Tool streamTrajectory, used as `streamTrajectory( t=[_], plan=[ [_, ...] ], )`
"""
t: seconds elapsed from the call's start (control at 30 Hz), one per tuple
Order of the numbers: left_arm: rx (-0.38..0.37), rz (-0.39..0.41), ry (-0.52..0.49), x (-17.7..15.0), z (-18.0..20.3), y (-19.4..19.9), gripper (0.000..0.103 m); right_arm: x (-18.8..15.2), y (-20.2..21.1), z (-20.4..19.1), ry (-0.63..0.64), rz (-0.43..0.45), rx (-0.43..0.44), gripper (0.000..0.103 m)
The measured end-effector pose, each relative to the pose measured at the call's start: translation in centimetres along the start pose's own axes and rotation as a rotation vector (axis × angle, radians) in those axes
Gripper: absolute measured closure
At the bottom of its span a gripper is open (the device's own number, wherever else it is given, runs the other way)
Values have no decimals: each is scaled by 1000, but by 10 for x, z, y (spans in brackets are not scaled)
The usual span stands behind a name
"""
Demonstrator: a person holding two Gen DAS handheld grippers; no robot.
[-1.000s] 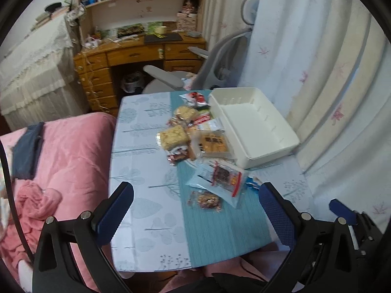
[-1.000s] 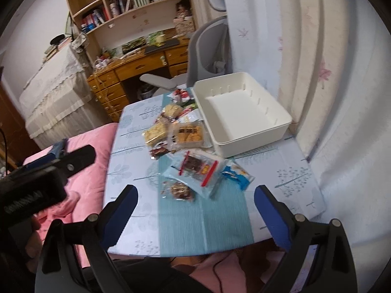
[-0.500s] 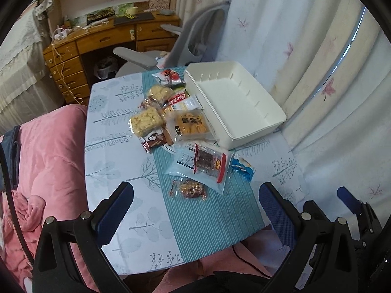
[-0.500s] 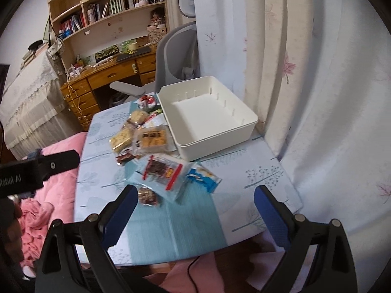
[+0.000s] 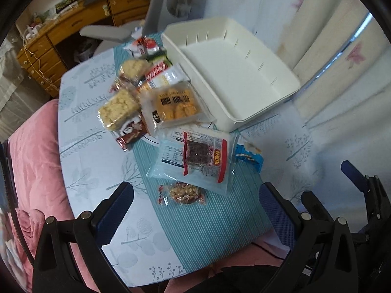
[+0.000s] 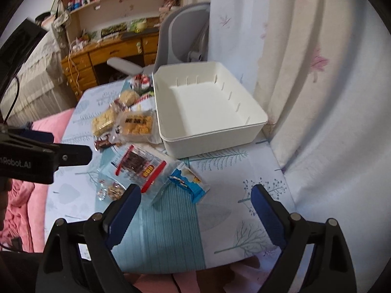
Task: Organize snacks
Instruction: 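Grasp the red-striped chocolate pack with left tool while right tool grasps blue bar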
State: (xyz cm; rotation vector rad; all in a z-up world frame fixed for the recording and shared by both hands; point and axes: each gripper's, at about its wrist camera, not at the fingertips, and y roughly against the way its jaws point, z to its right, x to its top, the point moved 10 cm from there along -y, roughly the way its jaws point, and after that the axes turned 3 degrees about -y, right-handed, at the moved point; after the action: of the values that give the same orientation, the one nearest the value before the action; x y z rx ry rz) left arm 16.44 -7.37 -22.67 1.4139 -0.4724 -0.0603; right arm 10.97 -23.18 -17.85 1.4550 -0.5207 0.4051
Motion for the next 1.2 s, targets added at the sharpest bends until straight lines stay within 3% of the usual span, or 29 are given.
streamTrajectory(
  t=[0.33,0.6,0.73,1.0,1.2],
  plan=[
    [66,-218,66,7,-7,-90,2,-10,-70,-5,129,-163,47,17],
    [104,-353,132,8,-15,-146,10,-22,-121,-18,265,-247,125,25],
    [109,-385,152,8,-15,-160,10,-29,-146,-20,321,-262,148,25],
    [87,-412,167,12,-7,-180,26,-33,-169,-33,377,-274,207,32],
    [53,-394,175,28,7,-183,44,-34,-182,-30,343,-309,228,49]
  ],
)
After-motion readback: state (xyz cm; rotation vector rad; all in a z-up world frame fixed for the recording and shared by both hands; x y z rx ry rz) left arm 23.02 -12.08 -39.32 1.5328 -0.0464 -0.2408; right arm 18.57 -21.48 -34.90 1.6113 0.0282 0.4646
